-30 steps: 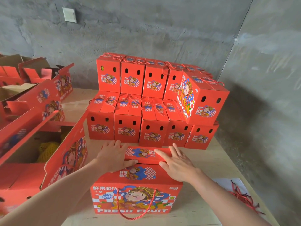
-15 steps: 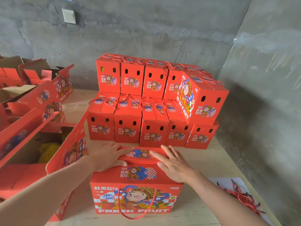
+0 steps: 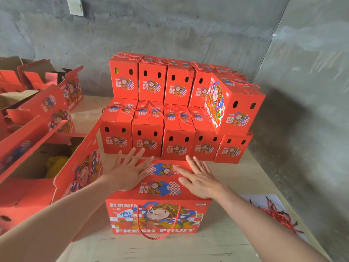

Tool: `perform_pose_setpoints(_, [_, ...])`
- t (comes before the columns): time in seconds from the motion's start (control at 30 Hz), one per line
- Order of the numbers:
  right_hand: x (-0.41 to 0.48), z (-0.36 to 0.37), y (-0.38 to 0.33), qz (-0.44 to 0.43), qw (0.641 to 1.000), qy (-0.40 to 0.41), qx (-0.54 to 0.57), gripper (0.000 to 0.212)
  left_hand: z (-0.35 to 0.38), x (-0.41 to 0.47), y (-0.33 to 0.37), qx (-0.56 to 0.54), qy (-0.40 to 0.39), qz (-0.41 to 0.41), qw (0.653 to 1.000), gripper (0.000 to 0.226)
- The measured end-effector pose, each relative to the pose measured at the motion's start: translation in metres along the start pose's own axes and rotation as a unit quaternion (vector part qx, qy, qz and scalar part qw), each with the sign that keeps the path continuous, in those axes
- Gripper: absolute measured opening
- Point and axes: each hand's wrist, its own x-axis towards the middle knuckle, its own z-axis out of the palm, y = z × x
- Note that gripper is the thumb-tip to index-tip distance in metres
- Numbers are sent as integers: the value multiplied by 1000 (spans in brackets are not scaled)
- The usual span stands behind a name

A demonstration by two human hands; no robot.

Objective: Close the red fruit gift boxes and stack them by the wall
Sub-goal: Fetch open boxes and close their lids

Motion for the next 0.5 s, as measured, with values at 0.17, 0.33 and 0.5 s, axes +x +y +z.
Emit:
perform_pose_setpoints(0.17, [-3, 7, 4, -23, 999, 20, 12, 49, 16, -28, 11, -39, 41, -12, 998, 73])
perform_pose_setpoints(0.33, [6, 1, 13, -30, 996, 36, 72, 41, 2, -35, 20, -63, 3, -32, 997, 57])
perform_pose_setpoints(0.5, [17, 3, 25, -20, 960, 106, 259, 37, 23, -67, 69, -84, 87, -80, 989, 75])
